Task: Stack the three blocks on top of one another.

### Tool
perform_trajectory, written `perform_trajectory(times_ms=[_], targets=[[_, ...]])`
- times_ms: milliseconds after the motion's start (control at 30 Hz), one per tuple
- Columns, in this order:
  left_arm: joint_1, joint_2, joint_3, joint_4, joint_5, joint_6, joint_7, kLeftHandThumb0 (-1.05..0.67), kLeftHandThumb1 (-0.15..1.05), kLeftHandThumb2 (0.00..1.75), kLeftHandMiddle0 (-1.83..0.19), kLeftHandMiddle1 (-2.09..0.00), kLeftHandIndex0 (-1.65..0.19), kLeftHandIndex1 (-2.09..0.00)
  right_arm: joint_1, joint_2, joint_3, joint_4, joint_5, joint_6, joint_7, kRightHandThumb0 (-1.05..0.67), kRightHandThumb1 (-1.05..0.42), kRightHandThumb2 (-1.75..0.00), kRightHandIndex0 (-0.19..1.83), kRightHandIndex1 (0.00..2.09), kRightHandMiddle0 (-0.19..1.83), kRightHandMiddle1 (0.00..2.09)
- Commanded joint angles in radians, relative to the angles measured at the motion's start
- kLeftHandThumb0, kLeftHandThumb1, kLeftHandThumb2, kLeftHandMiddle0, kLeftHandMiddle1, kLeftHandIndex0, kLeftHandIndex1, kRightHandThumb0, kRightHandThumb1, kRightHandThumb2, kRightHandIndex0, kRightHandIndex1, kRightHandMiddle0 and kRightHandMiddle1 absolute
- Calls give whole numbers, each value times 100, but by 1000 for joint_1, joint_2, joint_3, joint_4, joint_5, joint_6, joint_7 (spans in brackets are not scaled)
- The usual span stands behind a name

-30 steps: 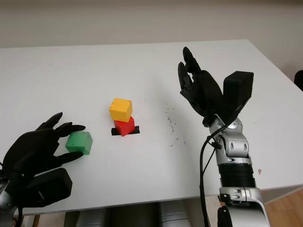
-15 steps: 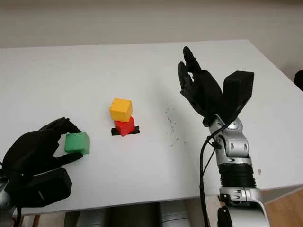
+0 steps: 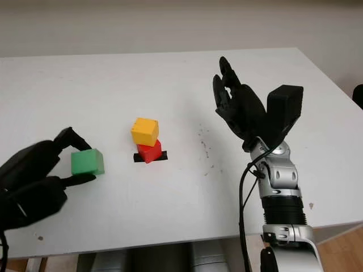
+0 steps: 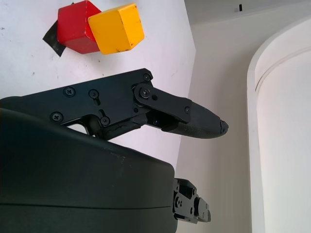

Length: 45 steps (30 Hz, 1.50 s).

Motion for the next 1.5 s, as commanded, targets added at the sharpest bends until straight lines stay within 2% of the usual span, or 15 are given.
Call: perform_trajectory(times_ms=[0, 200, 333, 433, 567, 667, 767, 833, 1067, 1200, 1467], targets=[[-47, 32, 18, -20, -28, 23, -26, -37, 103, 5, -34, -7, -21, -155, -15, -3, 6, -5, 0, -10, 5, -58, -105, -71, -19, 0, -19, 0], [-212, 134, 12, -3, -113, 117, -128, -35, 99, 5, -37, -6, -31, -140, -16, 9, 15, 0, 5, 3, 11, -59, -105, -71, -19, 0, -19, 0], [-345, 198, -56, 33, -112, 176, -170, -35, 98, 5, -39, -6, -33, -147, -10, 16, 20, -7, 1, 10, 5, -57, -105, -71, -19, 0, -19, 0], [-458, 222, -113, 97, -118, 168, -181, -35, 96, 4, -41, -7, -36, -151, -6, 18, 21, -4, 7, 8, 12, -57, -105, -70, -19, 0, -19, 0], [-550, 232, -163, 173, -125, 147, -184, -38, 94, 4, -40, -6, -38, -152, -2, 27, 20, -7, 9, 11, 4, -57, -105, -69, -19, 0, -19, 0], [-622, 217, -193, 236, -150, 139, -184, -36, 94, 5, -36, -4, -35, -150, 2, 30, 24, -17, 4, 17, -5, -58, -105, -67, -19, 0, -19, 0], [-681, 176, -229, 324, -177, 88, -154, -34, 95, 5, -31, -3, -34, -148, 4, 30, 23, -18, 6, 18, -6, -58, -105, -67, -19, 0, -19, 0], [-713, 162, -266, 368, -167, 60, -141, -38, 94, 5, -30, -3, -36, -151, 5, 29, 24, -19, 5, 17, -4, -59, -105, -67, -19, 0, -19, 0], [-792, 105, -335, 448, -169, 67, -141, -40, 96, 6, -23, -4, -27, -160, 11, 31, 27, -25, -1, 9, -9, -60, -105, -66, -19, 0, -19, 0], [-836, 66, -343, 506, -204, 80, -150, -38, 96, 5, -18, -3, -24, -163, 16, 34, 30, -29, -5, 4, -16, -60, -105, -65, -19, 0, -19, 0], [-874, 34, -373, 597, -209, 10, -131, -41, 95, 5, -19, -5, -32, -150, 17, 39, 32, -25, -5, 4, -23, -60, -105, -67, -19, 0, -19, 0]])
